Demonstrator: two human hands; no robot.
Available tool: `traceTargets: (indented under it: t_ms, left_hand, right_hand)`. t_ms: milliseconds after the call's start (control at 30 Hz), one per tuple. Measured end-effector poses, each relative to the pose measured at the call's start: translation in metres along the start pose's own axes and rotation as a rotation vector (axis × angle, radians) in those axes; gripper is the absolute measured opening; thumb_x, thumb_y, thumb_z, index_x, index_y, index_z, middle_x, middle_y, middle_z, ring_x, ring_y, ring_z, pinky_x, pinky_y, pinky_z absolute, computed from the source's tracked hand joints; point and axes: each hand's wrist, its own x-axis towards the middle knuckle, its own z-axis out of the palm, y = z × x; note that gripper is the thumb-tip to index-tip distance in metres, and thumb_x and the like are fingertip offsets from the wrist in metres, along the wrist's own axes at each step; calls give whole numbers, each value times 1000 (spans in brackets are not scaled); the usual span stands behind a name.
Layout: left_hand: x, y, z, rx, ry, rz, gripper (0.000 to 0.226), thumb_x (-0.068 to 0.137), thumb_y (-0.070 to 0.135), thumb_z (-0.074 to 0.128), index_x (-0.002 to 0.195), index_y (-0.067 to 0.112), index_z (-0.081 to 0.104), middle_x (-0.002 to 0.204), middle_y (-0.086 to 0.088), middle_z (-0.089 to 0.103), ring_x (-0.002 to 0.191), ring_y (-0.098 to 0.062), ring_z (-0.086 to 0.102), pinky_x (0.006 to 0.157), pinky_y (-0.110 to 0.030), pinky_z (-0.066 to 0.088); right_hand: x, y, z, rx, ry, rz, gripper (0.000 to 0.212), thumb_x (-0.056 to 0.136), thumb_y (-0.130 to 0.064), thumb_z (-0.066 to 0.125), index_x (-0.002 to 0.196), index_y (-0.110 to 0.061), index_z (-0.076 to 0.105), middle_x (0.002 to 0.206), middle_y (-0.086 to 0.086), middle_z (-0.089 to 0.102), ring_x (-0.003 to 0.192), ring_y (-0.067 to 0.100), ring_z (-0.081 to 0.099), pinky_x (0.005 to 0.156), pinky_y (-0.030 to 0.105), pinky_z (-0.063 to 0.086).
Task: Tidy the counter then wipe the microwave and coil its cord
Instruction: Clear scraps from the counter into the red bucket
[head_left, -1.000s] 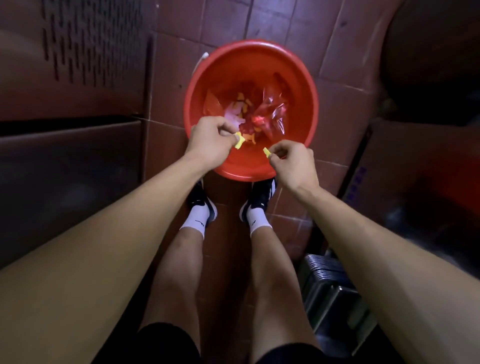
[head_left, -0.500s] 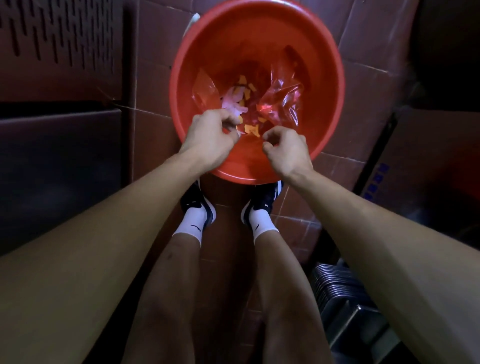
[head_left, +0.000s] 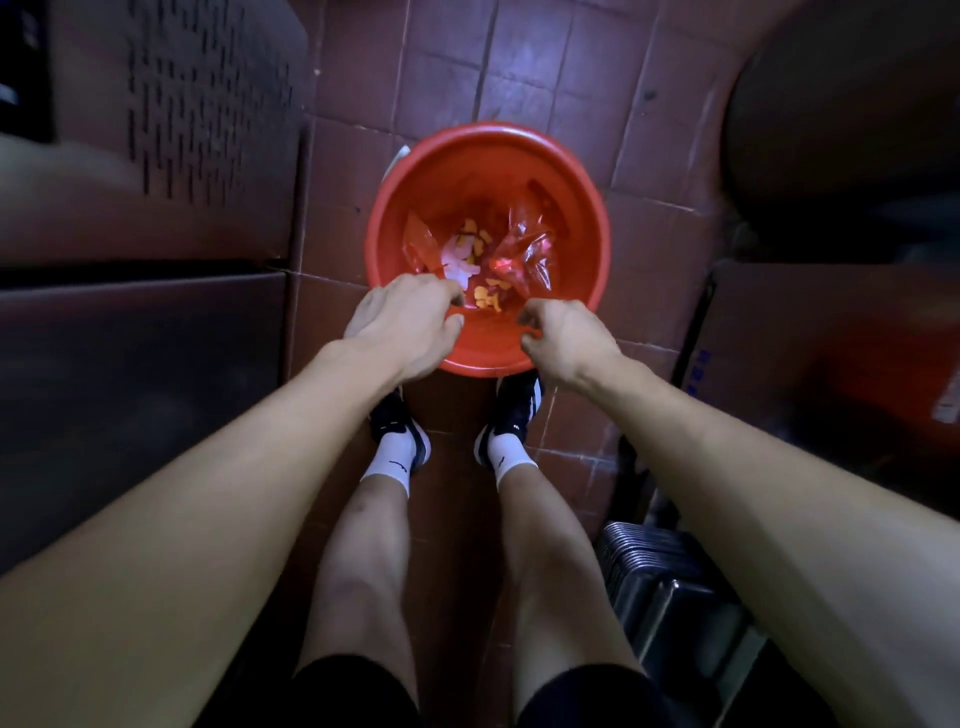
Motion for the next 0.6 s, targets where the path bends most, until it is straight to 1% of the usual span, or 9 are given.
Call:
traceTargets:
  t_ms: [100,200,300,367,400,500,600]
  left_hand:
    - [-33,13,-25,13,-3,-5,34,97,36,51,129,27,59,133,-4,60,125,-31,53,101,-45,45]
    - [-71,24,-51,26,4,-25,36,97,38,51,131,27,58,133,-5,59,125,-31,52,102,-45,45]
    - [-116,34,-80,-12,46,-65,39,96,40,52,132,27,56,133,-4,60,124,-30,54,102,-46,45]
    - [-148,38,-103,-44,100,-95,40,96,42,51,133,28,55,134,-3,59,124,-30,54,101,-46,46]
    - [-164,40,-116,-57,130,-110,41,96,43,51,134,29,54,135,-2,59,124,-30,54,100,-47,46]
    - [-208,48,-152,-91,240,-160,44,96,43,50,137,28,52,136,-3,59,124,-30,55,100,-47,47]
    - [-248,56,-180,-129,346,-200,46,97,44,50,139,27,50,138,-3,58,126,-29,54,102,-46,46]
  right_hand:
    - [-33,-12,-28,-27,-22,-9,37,90,-23,54,127,-21,61,129,13,63,115,33,61,97,43,52]
    - [-72,-29,-61,-64,-20,-57,38,90,-22,55,128,-21,61,127,15,64,112,35,61,94,41,53]
    - [-113,-44,-102,-85,81,-139,34,94,-27,54,127,-23,61,123,13,66,110,36,62,88,40,52]
    - [-142,-54,-132,-115,184,-181,34,97,-32,53,128,-23,60,126,11,65,113,36,61,88,42,51]
    - [-158,-60,-145,-138,217,-201,35,96,-31,53,129,-22,59,128,11,64,114,36,60,89,43,51]
    - [-202,-81,-180,-226,271,-276,40,93,-27,55,132,-21,56,132,7,62,117,34,59,91,43,50]
    - [-242,-109,-205,-271,331,-384,41,92,-29,57,132,-23,57,133,3,62,117,33,60,92,45,50]
